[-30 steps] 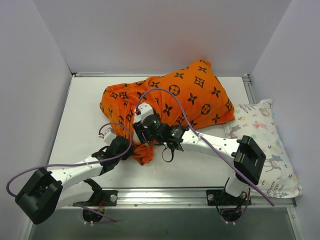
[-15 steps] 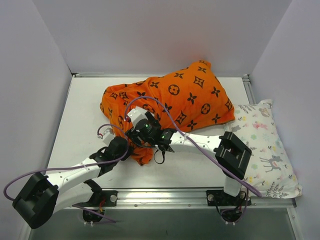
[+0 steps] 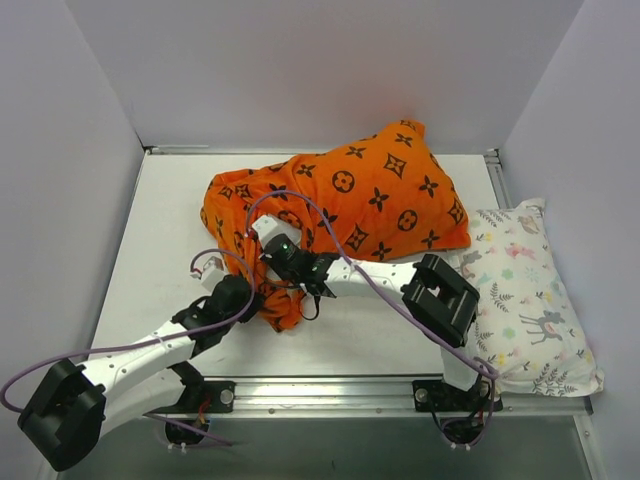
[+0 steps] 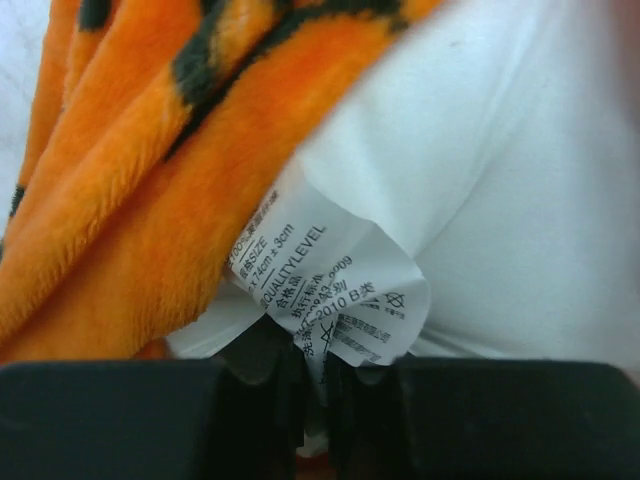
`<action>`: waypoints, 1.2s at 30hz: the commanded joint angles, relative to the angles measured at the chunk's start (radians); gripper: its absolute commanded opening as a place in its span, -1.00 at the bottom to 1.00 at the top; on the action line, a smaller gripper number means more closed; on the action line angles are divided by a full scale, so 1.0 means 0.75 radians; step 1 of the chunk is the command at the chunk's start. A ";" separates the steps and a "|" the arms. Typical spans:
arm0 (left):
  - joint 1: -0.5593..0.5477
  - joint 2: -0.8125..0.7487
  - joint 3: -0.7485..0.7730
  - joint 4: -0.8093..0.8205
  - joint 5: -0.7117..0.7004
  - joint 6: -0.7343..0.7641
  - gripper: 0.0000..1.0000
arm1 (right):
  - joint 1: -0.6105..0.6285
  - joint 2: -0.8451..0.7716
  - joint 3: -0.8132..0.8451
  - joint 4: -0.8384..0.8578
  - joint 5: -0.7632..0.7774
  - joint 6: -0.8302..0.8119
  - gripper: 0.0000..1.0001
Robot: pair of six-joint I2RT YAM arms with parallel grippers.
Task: Remove the pillowcase from the pillow
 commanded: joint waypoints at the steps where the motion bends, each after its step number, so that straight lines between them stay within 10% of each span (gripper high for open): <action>1: 0.006 -0.015 -0.022 -0.134 0.018 0.038 -1.00 | -0.045 0.073 0.081 -0.150 -0.006 0.096 -1.00; 11: 0.002 0.025 0.031 -0.185 0.041 0.083 -1.00 | -0.374 -0.033 0.493 -0.551 -0.346 0.572 -1.00; 27: -0.007 0.279 -0.006 -0.122 0.039 0.038 -1.00 | -0.578 -0.066 0.833 -0.598 -0.638 0.919 -1.00; 36: 0.238 0.273 0.029 -0.003 0.120 0.136 -1.00 | -0.548 -0.521 0.116 -0.328 -0.753 0.939 -1.00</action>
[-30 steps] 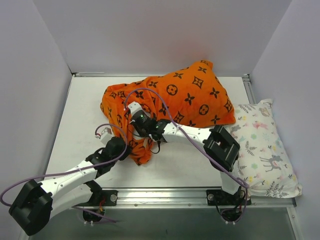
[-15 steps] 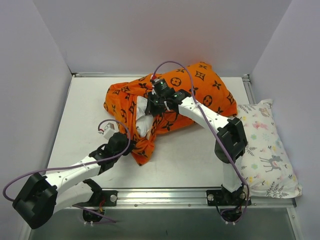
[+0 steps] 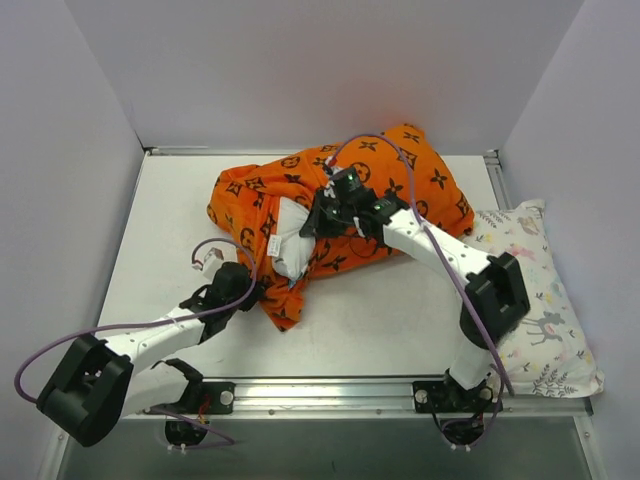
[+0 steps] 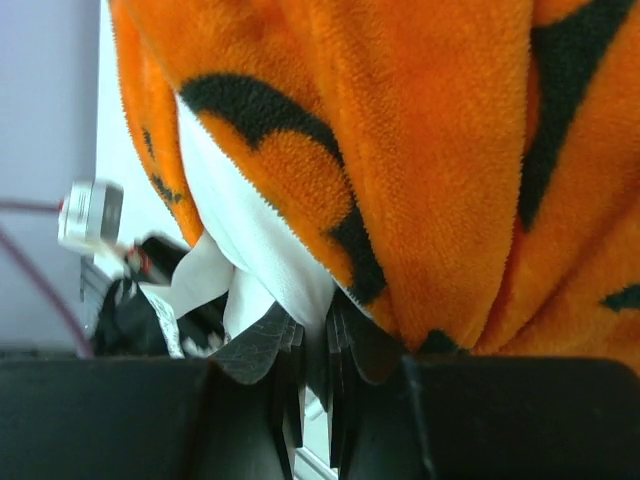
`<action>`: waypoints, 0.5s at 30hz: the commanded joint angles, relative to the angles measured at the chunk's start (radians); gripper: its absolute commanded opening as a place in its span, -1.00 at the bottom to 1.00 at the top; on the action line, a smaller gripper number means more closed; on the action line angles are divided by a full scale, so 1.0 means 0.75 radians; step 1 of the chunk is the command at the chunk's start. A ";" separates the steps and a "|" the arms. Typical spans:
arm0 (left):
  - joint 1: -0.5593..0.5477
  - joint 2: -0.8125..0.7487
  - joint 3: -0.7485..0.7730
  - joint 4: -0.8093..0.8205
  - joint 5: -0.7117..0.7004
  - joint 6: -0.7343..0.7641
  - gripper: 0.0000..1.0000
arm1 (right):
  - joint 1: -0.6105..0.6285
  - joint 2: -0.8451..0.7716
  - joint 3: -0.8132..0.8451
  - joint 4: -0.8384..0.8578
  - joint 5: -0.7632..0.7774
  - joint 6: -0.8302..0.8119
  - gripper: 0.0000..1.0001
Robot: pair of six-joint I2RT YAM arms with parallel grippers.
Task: Remove the pillowcase from the pillow
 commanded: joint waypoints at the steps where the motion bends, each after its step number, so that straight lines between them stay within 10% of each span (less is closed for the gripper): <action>1: 0.179 0.031 -0.013 -0.219 0.057 0.114 -1.00 | -0.059 -0.353 -0.264 0.301 0.026 0.061 -1.00; 11: 0.411 0.059 0.138 -0.172 0.153 0.233 -1.00 | -0.017 -0.640 -0.871 0.508 -0.031 0.047 -1.00; 15: 0.274 -0.100 0.163 -0.251 0.082 0.362 -0.24 | 0.033 -0.564 -0.824 0.502 0.032 0.010 -1.00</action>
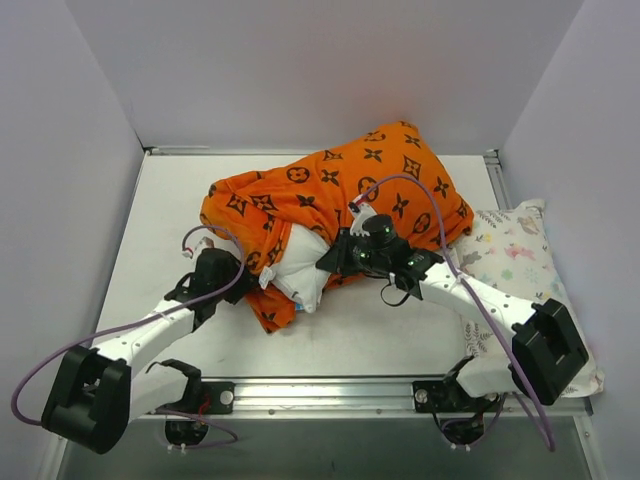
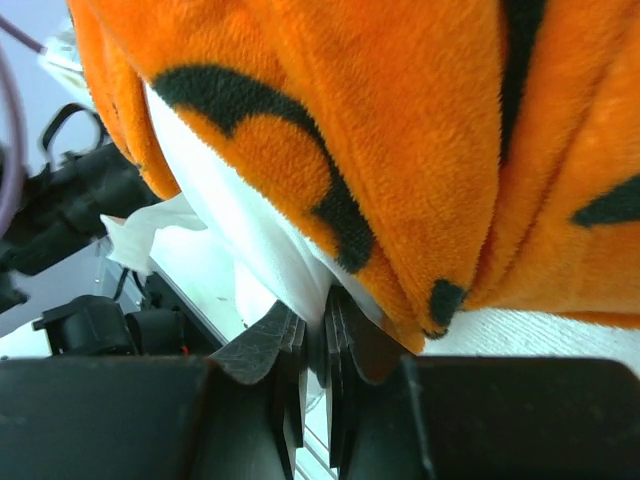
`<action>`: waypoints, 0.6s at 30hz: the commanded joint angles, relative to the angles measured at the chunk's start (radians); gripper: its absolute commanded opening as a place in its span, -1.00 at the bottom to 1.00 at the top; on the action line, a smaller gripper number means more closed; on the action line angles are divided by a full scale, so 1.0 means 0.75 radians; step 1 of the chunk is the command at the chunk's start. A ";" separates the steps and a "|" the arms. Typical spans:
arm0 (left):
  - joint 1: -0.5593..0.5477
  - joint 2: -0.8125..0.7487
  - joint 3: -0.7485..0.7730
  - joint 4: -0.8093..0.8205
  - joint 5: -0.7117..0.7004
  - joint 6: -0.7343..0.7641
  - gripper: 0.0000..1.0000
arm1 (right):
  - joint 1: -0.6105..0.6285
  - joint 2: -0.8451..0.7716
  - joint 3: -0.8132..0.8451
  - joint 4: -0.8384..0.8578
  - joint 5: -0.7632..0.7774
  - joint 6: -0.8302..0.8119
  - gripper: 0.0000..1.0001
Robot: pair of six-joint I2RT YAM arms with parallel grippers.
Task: Remove the pillowcase from the pillow
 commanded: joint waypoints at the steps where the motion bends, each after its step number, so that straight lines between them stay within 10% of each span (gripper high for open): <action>1: -0.082 -0.171 0.046 -0.189 -0.291 0.167 0.12 | 0.015 0.060 0.088 -0.036 0.112 -0.052 -1.00; 9: -0.234 -0.584 0.134 -0.488 -0.432 0.296 0.52 | 0.019 0.220 0.305 -0.138 0.192 -0.109 -1.00; 18: -0.359 -0.272 0.369 -0.327 -0.461 0.494 0.84 | 0.115 0.222 0.375 -0.271 0.337 -0.174 -1.00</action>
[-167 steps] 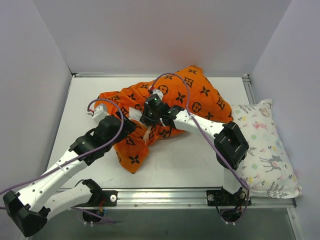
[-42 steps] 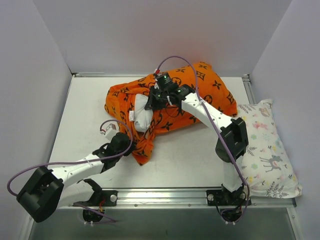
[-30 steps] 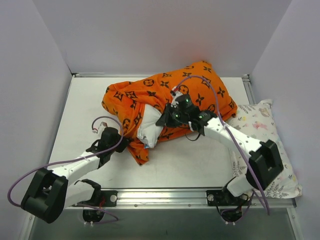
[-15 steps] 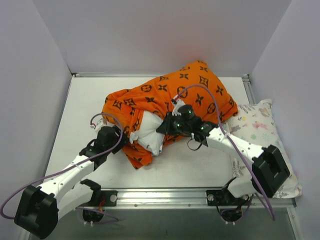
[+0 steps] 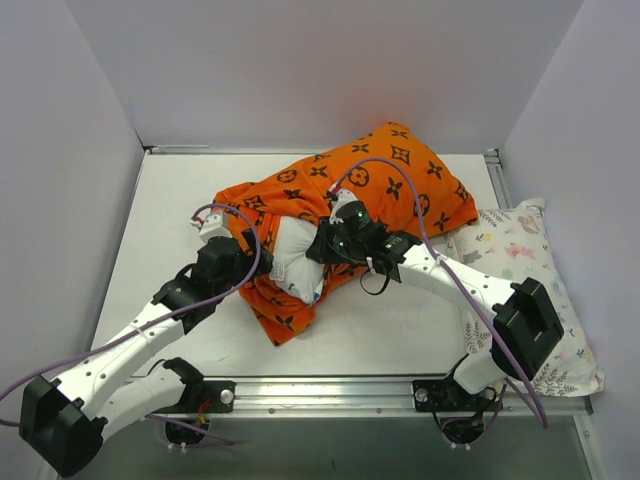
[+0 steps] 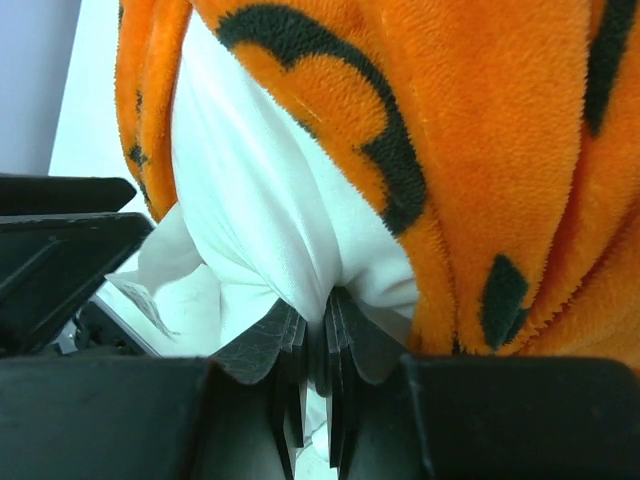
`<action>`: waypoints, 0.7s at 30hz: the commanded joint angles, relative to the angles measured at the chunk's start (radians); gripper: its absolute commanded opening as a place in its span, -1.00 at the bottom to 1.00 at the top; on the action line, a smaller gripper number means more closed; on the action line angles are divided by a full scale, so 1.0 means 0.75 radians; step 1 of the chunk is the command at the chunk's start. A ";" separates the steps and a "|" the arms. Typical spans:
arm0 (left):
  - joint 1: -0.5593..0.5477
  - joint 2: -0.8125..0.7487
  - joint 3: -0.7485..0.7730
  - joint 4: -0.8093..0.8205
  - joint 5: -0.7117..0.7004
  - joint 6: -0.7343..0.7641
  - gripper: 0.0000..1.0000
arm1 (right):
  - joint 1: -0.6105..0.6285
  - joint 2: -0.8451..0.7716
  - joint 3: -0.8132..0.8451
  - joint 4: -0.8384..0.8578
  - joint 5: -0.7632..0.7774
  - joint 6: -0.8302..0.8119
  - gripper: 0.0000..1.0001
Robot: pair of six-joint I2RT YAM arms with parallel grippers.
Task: Remove the pillowcase from the pillow
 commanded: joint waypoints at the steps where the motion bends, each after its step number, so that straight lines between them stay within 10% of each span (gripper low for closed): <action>1: -0.023 0.091 0.072 0.103 -0.037 0.110 0.84 | 0.017 -0.004 0.054 -0.080 0.130 -0.045 -1.00; 9: -0.009 0.273 0.185 0.073 -0.256 0.100 0.60 | 0.056 -0.073 -0.022 -0.113 0.192 -0.071 -1.00; 14: 0.117 0.275 0.181 -0.083 -0.354 -0.035 -0.97 | 0.033 -0.239 -0.128 -0.107 0.176 -0.049 -1.00; 21: 0.430 0.252 0.031 -0.038 -0.312 -0.172 -1.00 | -0.106 -0.519 -0.200 -0.170 0.043 -0.008 -1.00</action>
